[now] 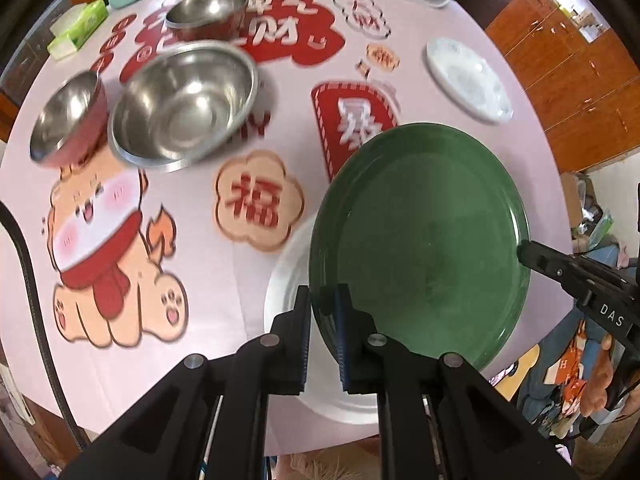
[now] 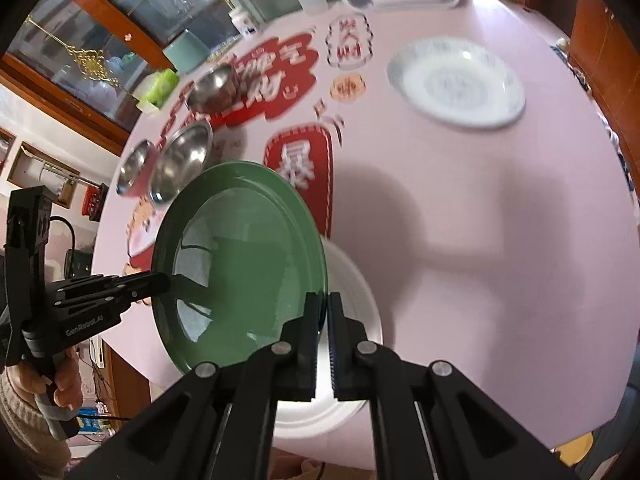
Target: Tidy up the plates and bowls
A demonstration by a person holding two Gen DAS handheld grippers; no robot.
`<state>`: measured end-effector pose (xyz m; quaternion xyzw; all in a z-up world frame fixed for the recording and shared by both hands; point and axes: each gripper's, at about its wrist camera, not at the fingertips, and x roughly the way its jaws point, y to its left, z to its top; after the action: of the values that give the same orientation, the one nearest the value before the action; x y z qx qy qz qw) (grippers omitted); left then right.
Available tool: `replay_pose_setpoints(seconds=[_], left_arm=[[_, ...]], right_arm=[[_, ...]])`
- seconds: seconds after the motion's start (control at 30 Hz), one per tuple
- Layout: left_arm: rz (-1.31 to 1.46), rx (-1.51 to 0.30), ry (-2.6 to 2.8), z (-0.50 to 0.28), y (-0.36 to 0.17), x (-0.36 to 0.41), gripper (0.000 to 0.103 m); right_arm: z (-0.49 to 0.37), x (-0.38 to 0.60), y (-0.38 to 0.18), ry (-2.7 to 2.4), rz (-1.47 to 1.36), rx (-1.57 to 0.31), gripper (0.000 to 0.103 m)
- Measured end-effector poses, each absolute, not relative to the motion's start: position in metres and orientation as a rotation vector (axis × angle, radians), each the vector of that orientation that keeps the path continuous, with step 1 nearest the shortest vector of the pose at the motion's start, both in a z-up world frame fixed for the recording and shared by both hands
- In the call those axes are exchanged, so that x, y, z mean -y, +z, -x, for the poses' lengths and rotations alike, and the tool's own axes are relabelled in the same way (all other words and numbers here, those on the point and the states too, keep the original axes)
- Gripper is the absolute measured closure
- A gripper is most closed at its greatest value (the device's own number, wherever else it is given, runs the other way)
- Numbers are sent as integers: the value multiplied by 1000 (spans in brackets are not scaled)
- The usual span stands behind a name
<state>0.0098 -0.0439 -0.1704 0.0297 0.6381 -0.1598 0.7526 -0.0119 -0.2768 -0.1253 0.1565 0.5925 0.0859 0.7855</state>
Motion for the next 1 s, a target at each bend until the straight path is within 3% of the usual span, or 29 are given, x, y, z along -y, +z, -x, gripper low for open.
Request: replay_pose_setpoints(seconds=[0.37,1.0], left_arm=[[-79,-1447,-333,10,-215,35,94],[-109,-1467,-348,0,-234,39,93]], right_arm=[[38,268,-178,168,-364,-1368,99],[35,264,-193,155,-285,-1398,98]])
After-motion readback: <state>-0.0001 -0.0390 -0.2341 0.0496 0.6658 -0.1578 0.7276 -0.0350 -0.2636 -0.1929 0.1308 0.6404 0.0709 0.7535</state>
